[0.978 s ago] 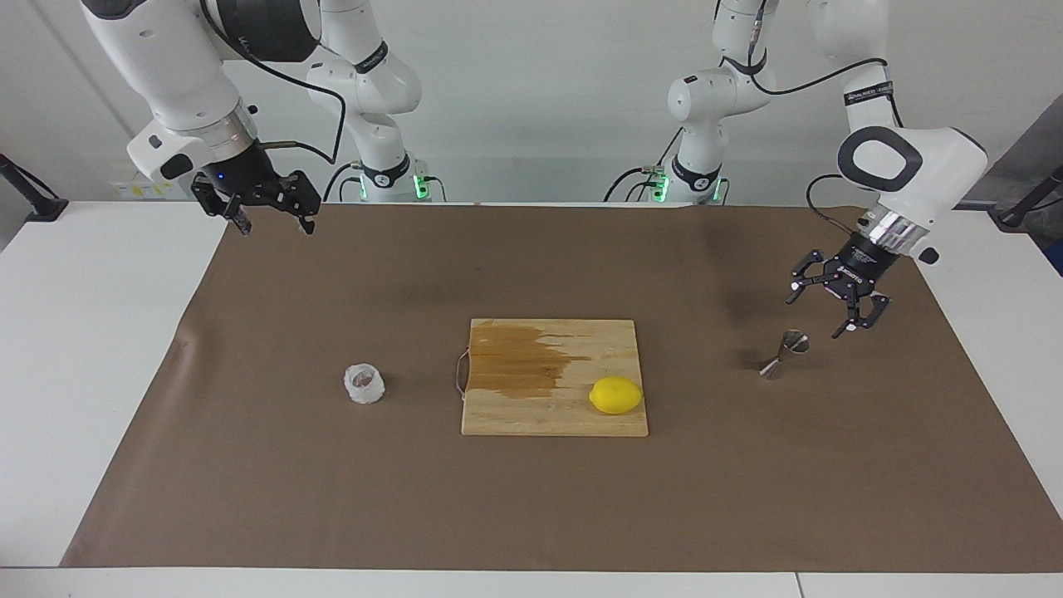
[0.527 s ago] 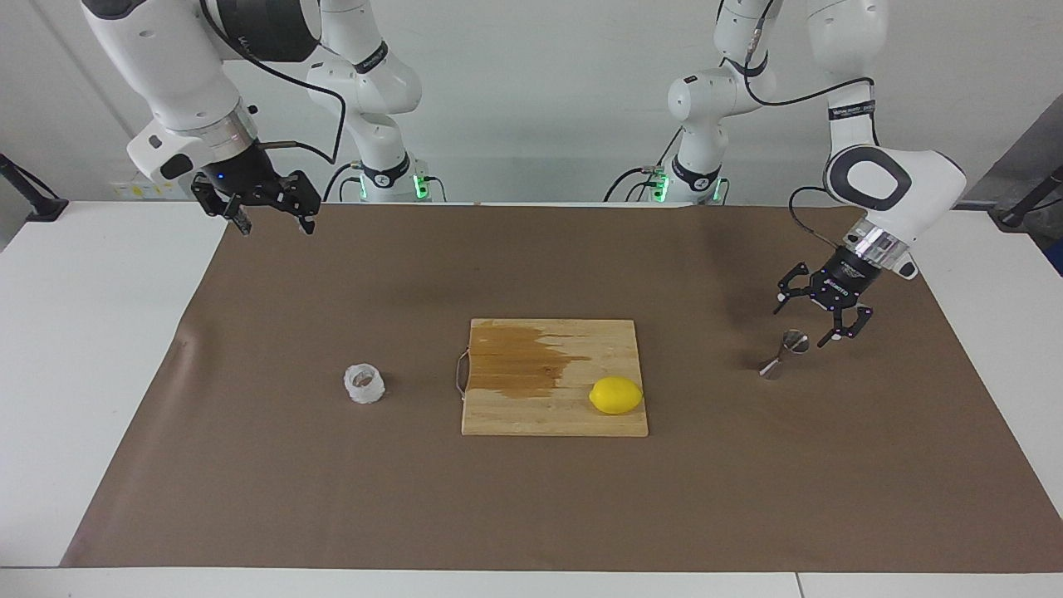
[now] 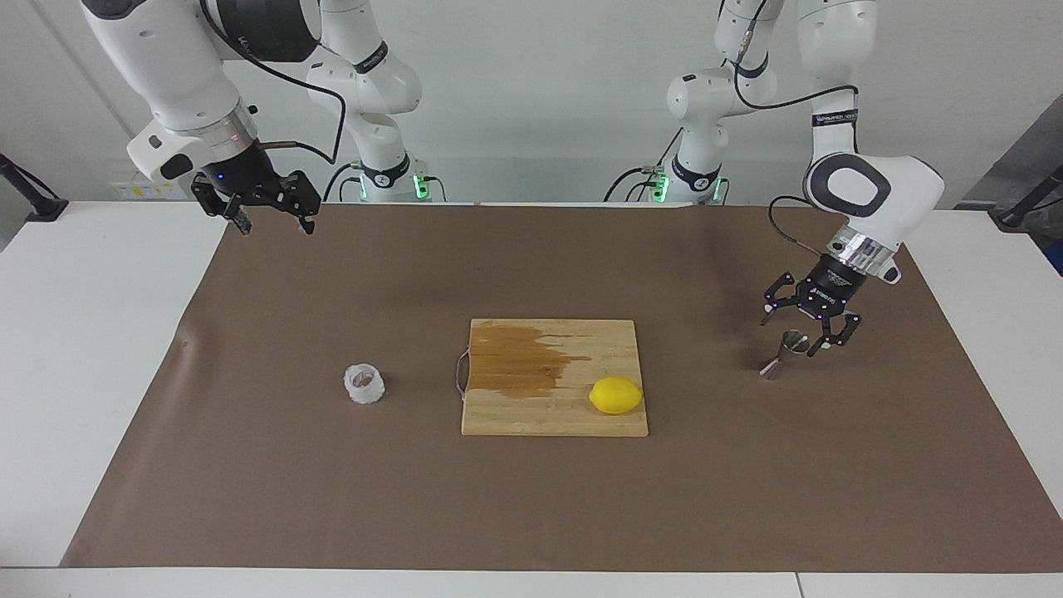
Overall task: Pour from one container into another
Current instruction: 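Open the left gripper and reach toward the small steel cup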
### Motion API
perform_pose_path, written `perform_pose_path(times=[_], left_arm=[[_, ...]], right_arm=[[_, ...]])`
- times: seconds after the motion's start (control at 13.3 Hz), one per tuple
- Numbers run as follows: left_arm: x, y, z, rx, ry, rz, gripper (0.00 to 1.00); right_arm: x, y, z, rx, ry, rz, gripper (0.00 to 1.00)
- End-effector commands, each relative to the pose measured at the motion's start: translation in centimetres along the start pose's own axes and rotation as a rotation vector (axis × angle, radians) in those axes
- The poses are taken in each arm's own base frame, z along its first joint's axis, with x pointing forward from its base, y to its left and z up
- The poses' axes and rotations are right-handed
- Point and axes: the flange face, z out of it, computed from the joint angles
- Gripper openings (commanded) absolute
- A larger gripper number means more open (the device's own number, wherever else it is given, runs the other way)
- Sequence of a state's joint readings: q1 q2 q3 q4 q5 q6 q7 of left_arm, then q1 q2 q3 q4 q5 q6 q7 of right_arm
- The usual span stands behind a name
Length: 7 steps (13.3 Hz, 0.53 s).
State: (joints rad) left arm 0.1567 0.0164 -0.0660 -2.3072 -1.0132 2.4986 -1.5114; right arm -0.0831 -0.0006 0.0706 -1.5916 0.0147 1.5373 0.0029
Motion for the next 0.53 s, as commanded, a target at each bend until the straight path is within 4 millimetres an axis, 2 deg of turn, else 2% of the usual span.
perform_pose_path(times=[0.0,0.45], left_arm=[[0.05,0.34,0.12,-0.025,-0.007,-0.016,1.00],[-0.13,0.52,0.07,-0.041,-0.006,-0.011,1.00]], right_arm=[[-0.40,0.28,-0.25,0.017,-0.006,-0.018,1.00],[-0.40,0.28,-0.25,0.017,-0.006,-0.018,1.00]])
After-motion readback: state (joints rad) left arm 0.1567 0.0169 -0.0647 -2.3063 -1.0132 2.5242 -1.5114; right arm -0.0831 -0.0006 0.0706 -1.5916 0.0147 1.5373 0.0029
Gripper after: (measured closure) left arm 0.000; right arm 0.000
